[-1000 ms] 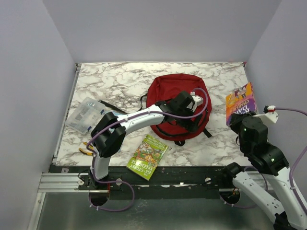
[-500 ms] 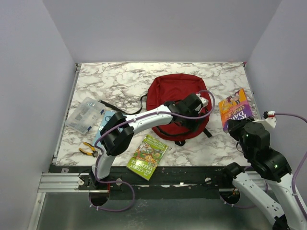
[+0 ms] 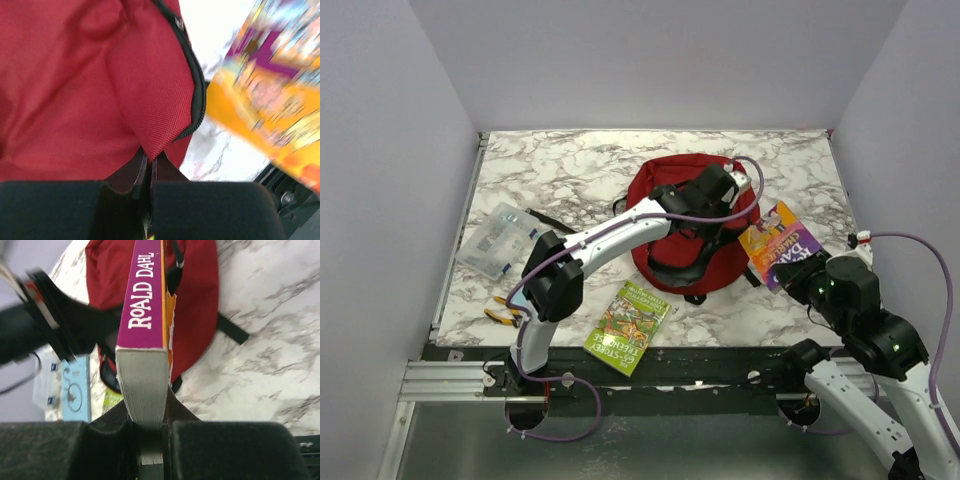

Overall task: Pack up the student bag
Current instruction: Place the book in the student bag.

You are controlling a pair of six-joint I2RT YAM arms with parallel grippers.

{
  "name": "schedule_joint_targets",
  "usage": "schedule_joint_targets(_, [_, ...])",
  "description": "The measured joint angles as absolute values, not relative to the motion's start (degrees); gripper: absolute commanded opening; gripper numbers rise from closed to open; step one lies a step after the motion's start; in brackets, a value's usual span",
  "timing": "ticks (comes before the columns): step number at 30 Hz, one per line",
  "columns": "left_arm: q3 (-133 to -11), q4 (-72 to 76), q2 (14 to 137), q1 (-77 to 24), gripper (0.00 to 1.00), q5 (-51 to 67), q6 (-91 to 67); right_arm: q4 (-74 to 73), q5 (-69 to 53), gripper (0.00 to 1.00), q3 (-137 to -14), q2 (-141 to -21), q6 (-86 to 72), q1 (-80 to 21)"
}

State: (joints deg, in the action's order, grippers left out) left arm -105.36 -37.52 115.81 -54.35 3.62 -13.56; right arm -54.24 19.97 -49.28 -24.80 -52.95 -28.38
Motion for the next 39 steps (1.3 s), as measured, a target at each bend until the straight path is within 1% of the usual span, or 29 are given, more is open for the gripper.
schedule_joint_targets(3, [-111.1, -38.8, 115.7, -53.1, 0.00, 2.9, -13.4, -53.4, 15.1, 0.00, -48.6, -25.3, -54.4, -28.4])
schedule_joint_targets(6, [-114.3, -39.5, 115.4, -51.9, 0.00, 2.9, -12.9, -50.1, 9.4, 0.01, -46.1, -25.8, -57.3, -28.4])
schedule_joint_targets(11, [-117.4, -41.4, 115.4, -51.1, 0.00, 4.2, -12.3, -36.6, -0.7, 0.01, -35.7, -27.3, -65.1, -28.4])
schedule_joint_targets(15, [-119.4, -44.0, 116.2, -51.0, 0.00, 6.3, -11.9, -25.0, -5.3, 0.01, -29.7, -31.2, -70.4, -28.4])
schedule_joint_targets(19, [-123.6, -45.5, 118.2, -50.9, 0.00, 8.9, -11.2, -19.6, -8.6, 0.01, -27.8, -35.6, -72.6, -28.4])
schedule_joint_targets(22, [-126.2, -46.2, 119.5, -50.9, 0.00, 10.1, -10.8, -17.3, -10.0, 0.00, -26.8, -35.8, -73.6, -28.4])
schedule_joint_targets(25, [-127.8, -46.5, 120.6, -50.8, 0.00, 11.5, -10.7, -16.1, -8.7, 0.01, -24.9, -33.8, -73.6, -28.4])
schedule_joint_targets(30, [-128.4, -46.6, 121.3, -50.4, 0.00, 12.8, -10.7, -11.2, 0.7, 0.00, -20.0, -31.7, -73.7, -28.4])
schedule_joint_targets(34, [-129.0, -46.7, 121.4, -50.2, 0.00, 13.4, -10.9, -1.2, 6.4, 0.01, -15.0, -35.6, -75.5, -28.4])
schedule_joint_targets(39, [-130.3, -46.9, 122.2, -50.2, 0.00, 15.2, -10.1, 14.5, 11.7, 0.01, -11.9, -45.8, -75.0, -28.5])
